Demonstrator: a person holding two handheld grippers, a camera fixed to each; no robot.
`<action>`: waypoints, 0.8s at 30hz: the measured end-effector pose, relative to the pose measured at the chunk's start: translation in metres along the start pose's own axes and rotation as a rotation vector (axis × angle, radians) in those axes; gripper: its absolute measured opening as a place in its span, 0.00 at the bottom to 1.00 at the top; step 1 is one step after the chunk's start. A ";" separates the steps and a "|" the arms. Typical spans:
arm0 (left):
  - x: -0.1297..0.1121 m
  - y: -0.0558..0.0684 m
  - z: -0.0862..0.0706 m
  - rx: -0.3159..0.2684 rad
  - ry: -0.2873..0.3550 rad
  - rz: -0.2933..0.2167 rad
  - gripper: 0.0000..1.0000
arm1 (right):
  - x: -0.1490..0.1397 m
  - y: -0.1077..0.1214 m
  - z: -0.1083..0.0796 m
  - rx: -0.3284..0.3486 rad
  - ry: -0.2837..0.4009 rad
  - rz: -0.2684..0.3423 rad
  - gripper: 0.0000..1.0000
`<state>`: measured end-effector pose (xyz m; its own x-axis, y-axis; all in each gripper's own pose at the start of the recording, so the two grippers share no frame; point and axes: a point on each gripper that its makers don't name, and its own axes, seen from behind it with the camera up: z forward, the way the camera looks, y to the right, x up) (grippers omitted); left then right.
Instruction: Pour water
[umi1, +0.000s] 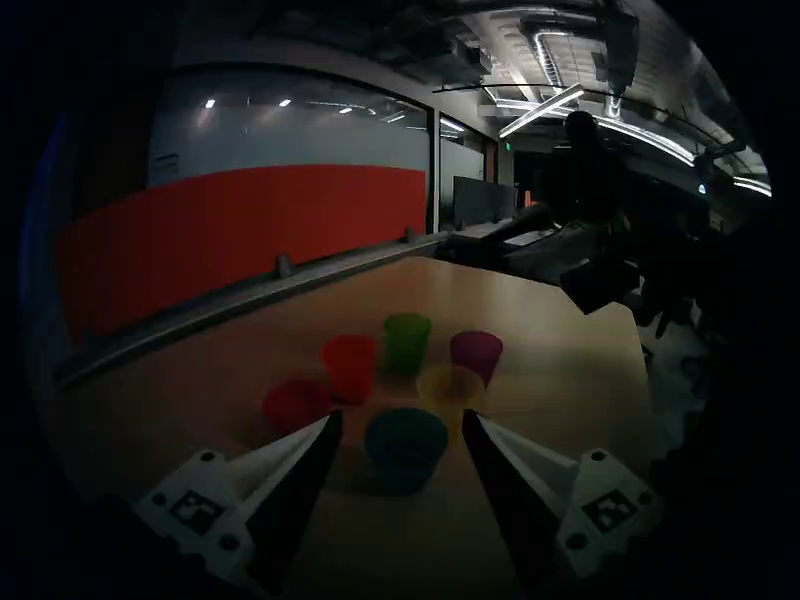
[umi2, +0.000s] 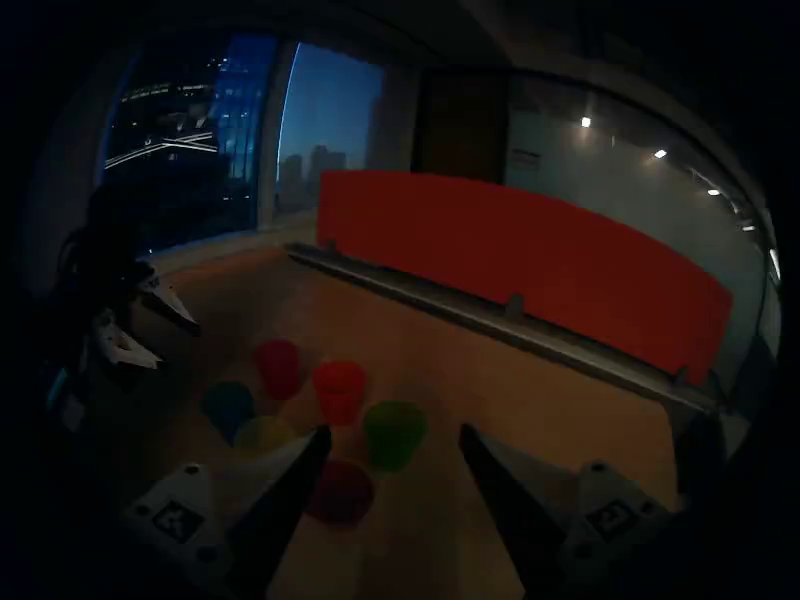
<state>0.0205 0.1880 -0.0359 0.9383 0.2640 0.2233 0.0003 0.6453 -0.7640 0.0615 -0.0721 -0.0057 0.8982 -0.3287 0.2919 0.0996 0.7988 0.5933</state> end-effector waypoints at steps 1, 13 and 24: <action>-0.002 0.001 0.001 -0.002 -0.004 0.002 0.88 | 0.000 0.000 0.000 0.000 -0.001 0.000 0.99; -0.031 0.009 0.015 -0.021 -0.070 0.002 0.88 | -0.006 0.002 0.007 0.006 -0.014 0.003 0.99; -0.057 0.008 0.031 -0.005 -0.153 0.029 0.88 | -0.011 0.004 0.011 0.011 -0.022 0.005 0.99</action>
<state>-0.0440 0.2000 -0.0358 0.8742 0.3890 0.2907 -0.0238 0.6322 -0.7745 0.0468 -0.0707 0.0022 0.8889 -0.3358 0.3116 0.0901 0.7950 0.5998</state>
